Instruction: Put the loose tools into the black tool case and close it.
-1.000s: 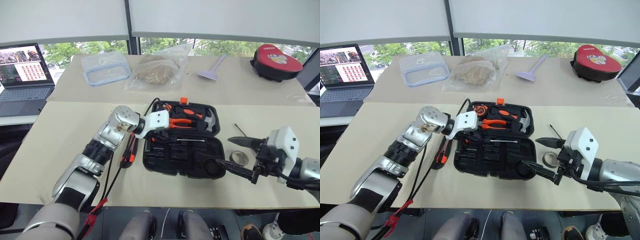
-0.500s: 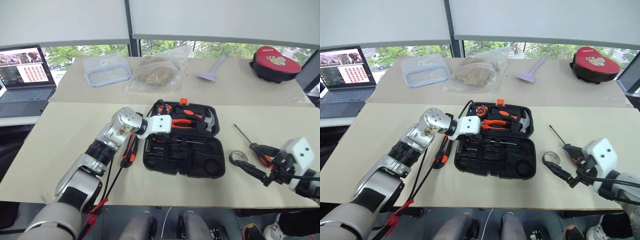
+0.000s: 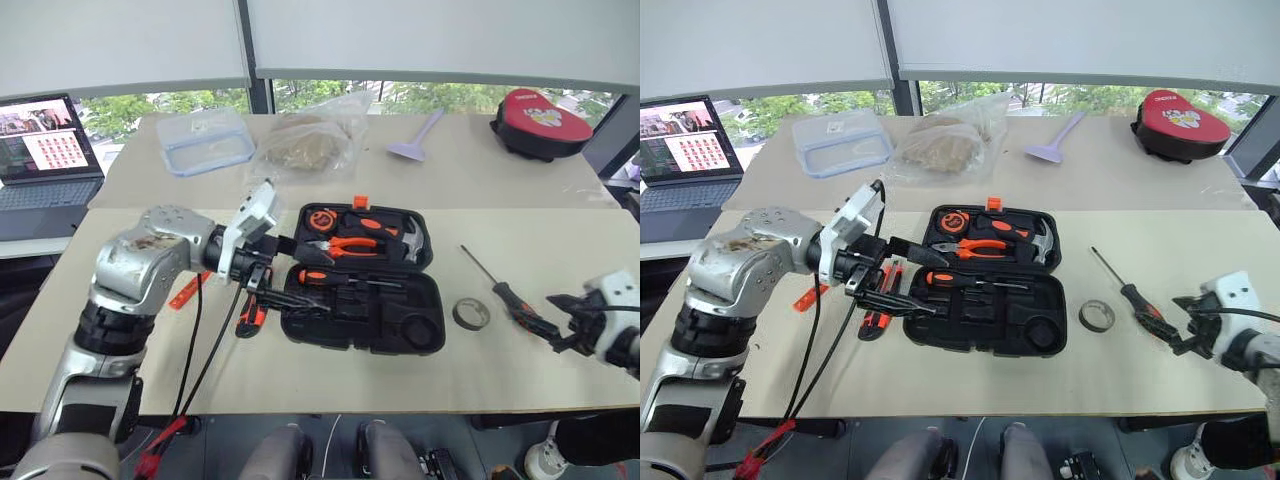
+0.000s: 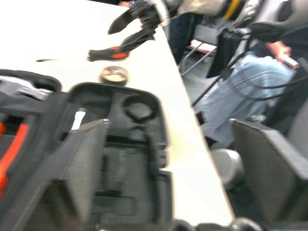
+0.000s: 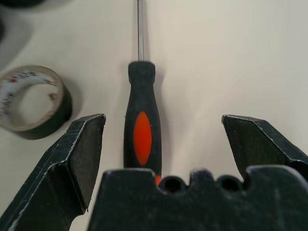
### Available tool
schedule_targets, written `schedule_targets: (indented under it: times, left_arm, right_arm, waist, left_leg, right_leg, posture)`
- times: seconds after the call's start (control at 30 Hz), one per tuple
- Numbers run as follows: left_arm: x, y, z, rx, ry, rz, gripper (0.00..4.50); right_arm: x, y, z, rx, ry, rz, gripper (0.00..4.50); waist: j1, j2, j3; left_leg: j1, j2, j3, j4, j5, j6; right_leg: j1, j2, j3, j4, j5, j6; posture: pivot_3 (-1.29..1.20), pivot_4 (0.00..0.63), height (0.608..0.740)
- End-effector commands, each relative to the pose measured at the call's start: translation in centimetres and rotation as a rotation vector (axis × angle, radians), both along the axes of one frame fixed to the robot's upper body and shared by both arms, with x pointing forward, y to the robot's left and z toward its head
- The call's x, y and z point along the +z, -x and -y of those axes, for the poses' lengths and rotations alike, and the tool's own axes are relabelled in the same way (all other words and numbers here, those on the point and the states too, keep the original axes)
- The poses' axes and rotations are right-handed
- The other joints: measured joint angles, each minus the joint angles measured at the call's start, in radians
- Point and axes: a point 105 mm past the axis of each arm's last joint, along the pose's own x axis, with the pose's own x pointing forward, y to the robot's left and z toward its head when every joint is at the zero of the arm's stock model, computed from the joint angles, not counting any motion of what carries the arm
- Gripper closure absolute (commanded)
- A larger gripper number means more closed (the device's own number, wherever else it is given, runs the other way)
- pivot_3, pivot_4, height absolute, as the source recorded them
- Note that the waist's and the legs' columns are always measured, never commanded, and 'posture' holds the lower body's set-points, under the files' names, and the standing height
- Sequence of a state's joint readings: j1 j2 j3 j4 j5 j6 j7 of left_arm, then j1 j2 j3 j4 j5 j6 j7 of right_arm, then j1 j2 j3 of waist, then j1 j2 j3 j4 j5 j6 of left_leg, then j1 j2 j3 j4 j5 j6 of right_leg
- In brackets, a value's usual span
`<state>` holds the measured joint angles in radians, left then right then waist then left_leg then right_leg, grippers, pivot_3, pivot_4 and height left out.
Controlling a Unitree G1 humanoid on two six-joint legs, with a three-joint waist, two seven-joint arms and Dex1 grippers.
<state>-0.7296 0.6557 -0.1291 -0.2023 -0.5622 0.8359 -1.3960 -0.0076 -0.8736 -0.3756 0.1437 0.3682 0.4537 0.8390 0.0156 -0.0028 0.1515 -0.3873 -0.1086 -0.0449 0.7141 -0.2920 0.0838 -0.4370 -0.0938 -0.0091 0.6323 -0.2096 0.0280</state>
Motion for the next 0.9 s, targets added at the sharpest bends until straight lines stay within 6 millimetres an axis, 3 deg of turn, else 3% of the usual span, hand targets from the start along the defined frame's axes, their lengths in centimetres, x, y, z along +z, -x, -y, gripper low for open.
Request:
schedule_targets:
  times: [0.03,0.17,0.37,0.47,0.53,0.63,0.67,0.77,0.9]
  left_arm:
    - [0.9,0.3,0.0,0.018,0.011,0.053,0.03]
    - [0.5,0.1,-0.5,0.049,-0.016,0.078,0.0]
    - [-0.1,-0.5,-1.4,0.076,-0.06,0.095,0.0]
    - [-0.4,-0.9,-2.0,0.089,-0.085,0.101,0.0]
    - [-0.6,-0.9,-2.7,0.083,-0.116,0.101,0.0]
    - [-0.8,-0.8,-3.2,0.069,-0.145,0.102,0.0]
    - [-0.9,-0.7,-3.3,0.064,-0.15,0.104,0.0]
    - [-1.1,-0.7,-3.3,0.061,-0.154,0.111,0.0]
    - [-1.2,-0.8,-3.1,0.065,-0.154,0.118,0.0]
  right_arm:
    - [-0.3,-0.7,0.0,0.013,0.014,0.015,0.25]
    - [-0.3,-0.9,-0.4,0.021,-0.018,0.035,1.43]
    - [1.7,-0.6,-0.7,0.074,-0.018,0.097,3.45]
    - [3.9,-0.9,-1.9,0.184,-0.006,0.133,3.46]
    - [6.3,-1.2,-4.4,0.348,-0.002,0.171,3.46]
    - [8.1,-1.2,-7.3,0.526,-0.001,0.175,3.46]
    - [8.0,-1.1,-9.8,0.665,0.048,0.148,3.46]
    - [6.8,-1.0,-14.4,0.915,0.163,0.099,3.46]
    - [5.6,-2.4,-16.9,0.983,0.223,0.096,3.46]
  waist:
    - [-0.001,0.0,0.0]
    - [-0.004,0.0,0.0]
    - [-0.002,0.0,0.0]
    - [-0.003,0.001,0.0]
    - [-0.006,0.003,0.001]
    - [-0.016,0.005,0.001]
    - [-0.016,0.005,0.001]
    - [-0.018,0.004,0.002]
    - [-0.007,0.004,0.002]
  left_leg:
    - [0.0,0.0,0.0,0.0,0.0,0.0]
    - [0.001,0.0,0.0,-0.001,0.0,-0.001]
    - [0.0,0.0,0.0,-0.001,0.0,-0.001]
    - [0.0,0.0,0.0,-0.001,0.0,-0.001]
    - [0.0,0.0,0.001,-0.001,0.0,-0.001]
    - [0.0,0.001,0.002,-0.002,0.0,-0.001]
    - [0.0,0.002,0.001,-0.002,0.0,-0.001]
    - [0.0,0.002,0.001,-0.002,0.0,-0.001]
    - [-0.002,0.001,0.0,-0.001,0.0,-0.001]
  right_leg:
    - [0.0,0.0,0.0,0.0,0.0,0.0]
    - [0.0,0.0,0.0,0.0,0.0,0.0]
    - [-0.001,0.0,0.0,0.0,0.0,0.0]
    - [0.0,0.0,0.001,0.0,0.0,0.0]
    - [-0.001,0.0,0.001,0.0,0.0,0.0]
    - [-0.002,0.001,0.002,0.0,0.0,-0.001]
    - [-0.002,0.001,0.001,0.0,0.0,-0.001]
    - [-0.002,0.001,0.0,0.0,0.0,-0.001]
    - [-0.003,0.0,0.0,0.0,0.0,-0.001]
  posture:
    - [0.0,0.15,0.722]
    - [0.0,0.15,0.722]
    - [0.0,0.15,0.722]
    - [0.0,0.15,0.722]
    - [0.0,0.15,0.722]
    - [0.0,0.15,0.722]
    - [0.0,0.15,0.722]
    - [0.0,0.15,0.722]
    - [0.0,0.15,0.722]
